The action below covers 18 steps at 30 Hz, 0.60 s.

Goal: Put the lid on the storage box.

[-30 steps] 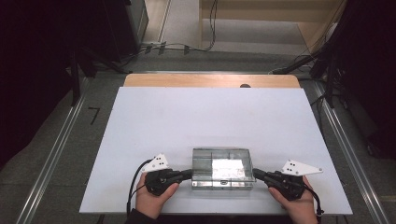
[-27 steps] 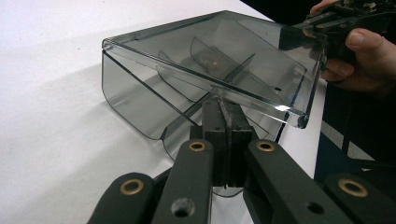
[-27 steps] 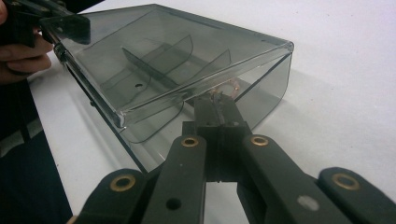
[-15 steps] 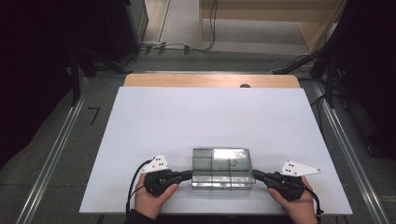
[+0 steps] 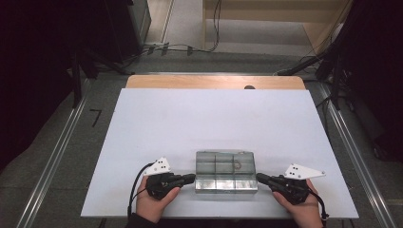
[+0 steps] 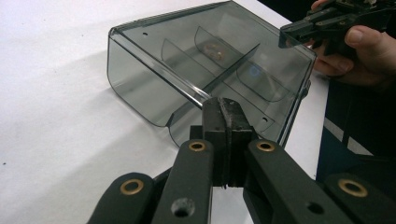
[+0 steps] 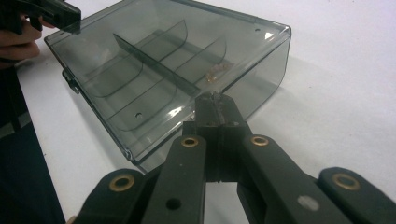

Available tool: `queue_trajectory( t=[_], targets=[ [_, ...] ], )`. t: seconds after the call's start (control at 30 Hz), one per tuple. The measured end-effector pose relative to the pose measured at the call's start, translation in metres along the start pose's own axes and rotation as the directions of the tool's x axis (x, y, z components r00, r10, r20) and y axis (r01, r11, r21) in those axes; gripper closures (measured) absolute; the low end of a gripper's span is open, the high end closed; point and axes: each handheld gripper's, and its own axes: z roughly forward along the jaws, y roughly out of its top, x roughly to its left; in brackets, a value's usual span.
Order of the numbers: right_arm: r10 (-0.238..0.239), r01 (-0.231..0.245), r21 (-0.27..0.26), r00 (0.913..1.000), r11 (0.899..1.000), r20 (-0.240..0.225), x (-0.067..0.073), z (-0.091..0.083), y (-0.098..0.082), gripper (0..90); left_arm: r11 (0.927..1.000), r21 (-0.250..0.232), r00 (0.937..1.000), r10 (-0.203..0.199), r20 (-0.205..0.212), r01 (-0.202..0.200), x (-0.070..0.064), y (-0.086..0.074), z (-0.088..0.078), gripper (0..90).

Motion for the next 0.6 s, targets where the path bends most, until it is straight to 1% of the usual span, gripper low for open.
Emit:
queue_trajectory(
  t=[0.17, 0.3, 0.33, 0.43, 0.47, 0.5, 0.6],
  targets=[
    [-0.003, 0.003, -0.002, 1.0000, 1.000, -0.001, 0.000, 0.000, 0.000, 87.4, 0.9999, -0.015, 0.9999, 0.003, -0.010, -0.004, 0.000, 0.000, -0.002, 89.3],
    [-0.010, 0.010, -0.020, 0.9999, 1.000, 0.001, -0.001, -0.002, 0.001, 83.2, 0.9995, -0.032, 0.9998, 0.008, -0.021, -0.009, 0.002, 0.000, -0.006, 88.6],
    [-0.010, 0.010, -0.026, 0.9999, 1.000, 0.003, -0.001, -0.003, 0.001, 81.2, 0.9992, -0.038, 0.9997, 0.009, -0.022, -0.009, 0.002, 0.001, -0.007, 85.9],
    [-0.009, 0.009, -0.039, 0.9999, 0.999, 0.005, -0.002, -0.005, 0.002, 71.7, 0.9982, -0.054, 0.9992, 0.022, -0.032, -0.024, 0.002, 0.001, -0.010, 79.1],
    [-0.015, 0.015, -0.046, 0.9998, 0.999, 0.010, -0.002, -0.005, 0.002, 66.7, 0.9978, -0.061, 0.9991, 0.026, -0.035, -0.028, 0.002, 0.001, -0.011, 75.9],
    [-0.020, 0.021, -0.052, 0.9996, 0.998, 0.020, -0.002, -0.006, 0.003, 61.2, 0.9972, -0.066, 0.9985, 0.031, -0.045, -0.034, 0.001, 0.002, -0.012, 72.5],
    [-0.027, 0.029, -0.069, 0.9992, 0.997, 0.031, -0.002, -0.008, 0.005, 50.1, 0.9949, -0.085, 0.9963, 0.047, -0.072, -0.053, 0.001, 0.002, -0.015, 60.8]
  ],
)
